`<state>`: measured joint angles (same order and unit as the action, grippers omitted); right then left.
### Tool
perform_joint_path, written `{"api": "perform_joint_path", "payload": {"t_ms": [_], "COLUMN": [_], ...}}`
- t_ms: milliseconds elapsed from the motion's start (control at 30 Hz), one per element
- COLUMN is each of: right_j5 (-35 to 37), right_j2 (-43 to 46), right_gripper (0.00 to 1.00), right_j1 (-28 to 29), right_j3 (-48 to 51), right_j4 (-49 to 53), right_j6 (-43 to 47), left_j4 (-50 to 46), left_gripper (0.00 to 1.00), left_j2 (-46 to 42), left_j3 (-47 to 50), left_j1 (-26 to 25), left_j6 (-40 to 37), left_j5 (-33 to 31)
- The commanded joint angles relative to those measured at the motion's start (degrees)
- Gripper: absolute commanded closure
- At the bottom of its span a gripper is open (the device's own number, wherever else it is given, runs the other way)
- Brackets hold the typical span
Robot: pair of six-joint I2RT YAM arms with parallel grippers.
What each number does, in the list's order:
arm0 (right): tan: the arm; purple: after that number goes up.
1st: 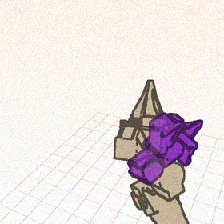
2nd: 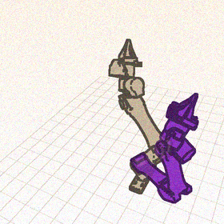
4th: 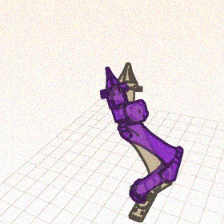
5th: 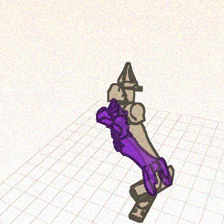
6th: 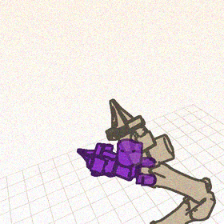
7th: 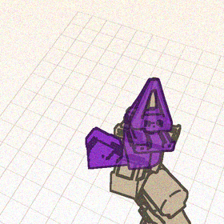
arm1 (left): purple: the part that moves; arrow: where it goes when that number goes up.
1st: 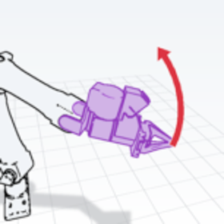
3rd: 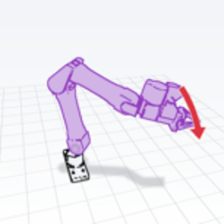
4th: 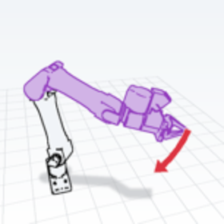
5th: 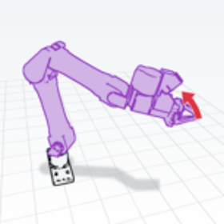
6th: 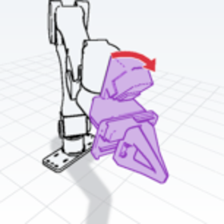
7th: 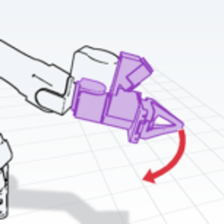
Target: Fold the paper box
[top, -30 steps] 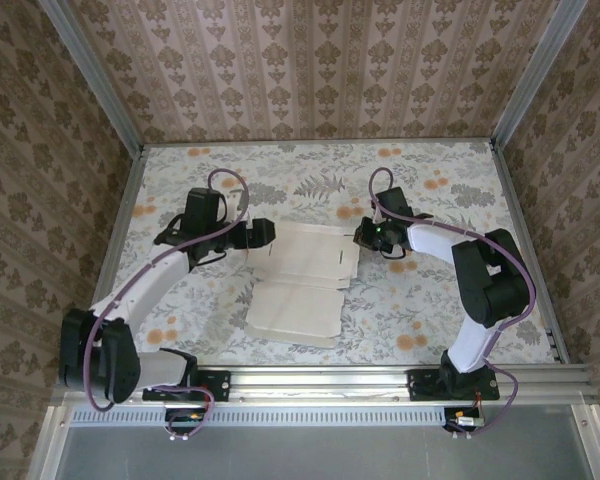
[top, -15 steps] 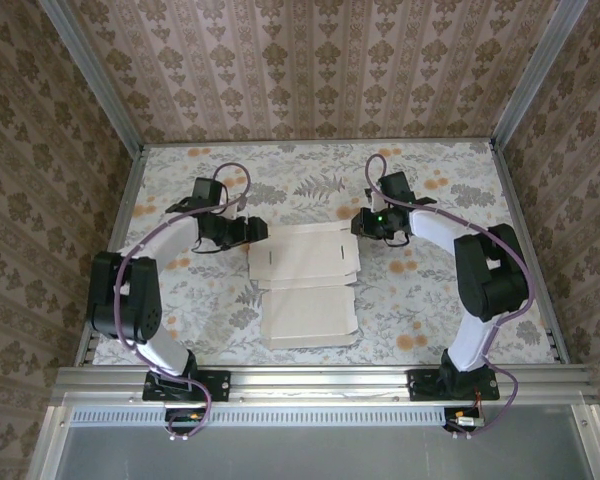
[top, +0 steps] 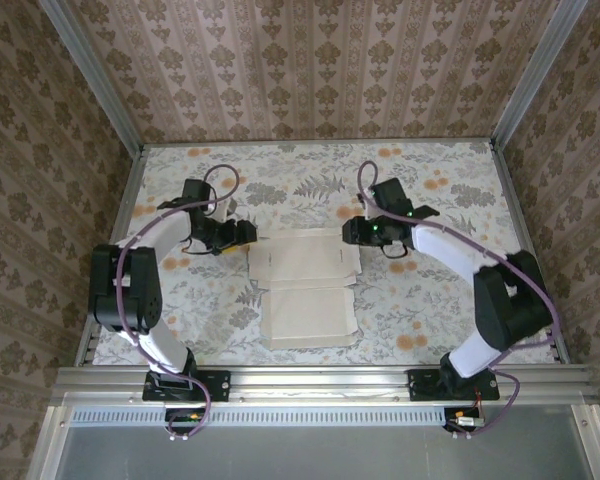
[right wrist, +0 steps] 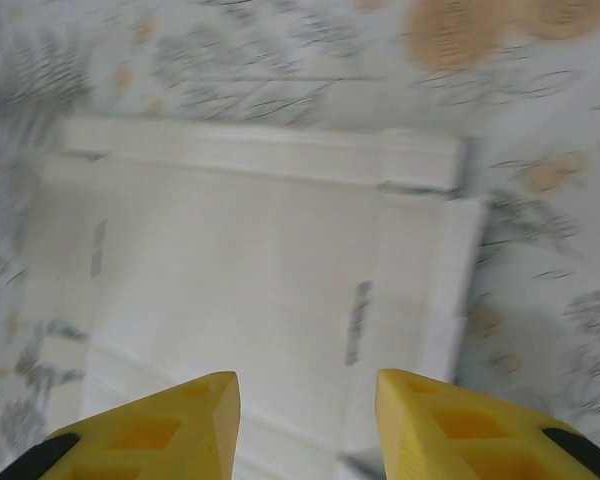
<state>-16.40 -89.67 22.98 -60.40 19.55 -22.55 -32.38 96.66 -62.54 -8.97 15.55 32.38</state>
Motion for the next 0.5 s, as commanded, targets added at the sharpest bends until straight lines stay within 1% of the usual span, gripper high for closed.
{"api": "perform_joint_path", "payload": {"t_ms": [0, 100, 167, 233, 333, 467], "right_j5": [2.39, 3.08, 2.44, 2.93, 2.87, 1.27], "right_j2": [4.69, 7.18, 8.62, 9.51, 11.75, 11.98], "right_gripper": [0.59, 0.63, 0.64, 0.67, 0.73, 0.81], "right_j1": [6.08, 11.40, 14.11, 16.60, 19.66, 22.19], "right_j3": [3.83, 7.03, 9.50, 11.56, 14.15, 17.35], "right_j4": [-0.27, -2.18, -4.12, -5.01, -5.90, -7.96], "right_j6": [-1.46, -4.37, -6.45, -7.84, -9.10, -11.20], "left_j4": [-3.11, -4.15, -4.58, -5.00, -5.54, -6.70], "left_gripper": [0.31, 0.38, 0.39, 0.42, 0.46, 0.49], "left_j2": [2.21, 4.32, 5.73, 7.09, 8.94, 11.42], "left_j3": [-2.44, -4.16, -5.00, -6.02, -7.69, -10.05], "left_j1": [0.71, 0.68, 0.56, 0.64, 0.39, -0.49], "left_j6": [-2.03, -2.29, -2.61, -3.00, -3.50, -4.28], "left_j5": [0.90, 1.09, 1.17, 1.07, 1.25, 1.52]}}
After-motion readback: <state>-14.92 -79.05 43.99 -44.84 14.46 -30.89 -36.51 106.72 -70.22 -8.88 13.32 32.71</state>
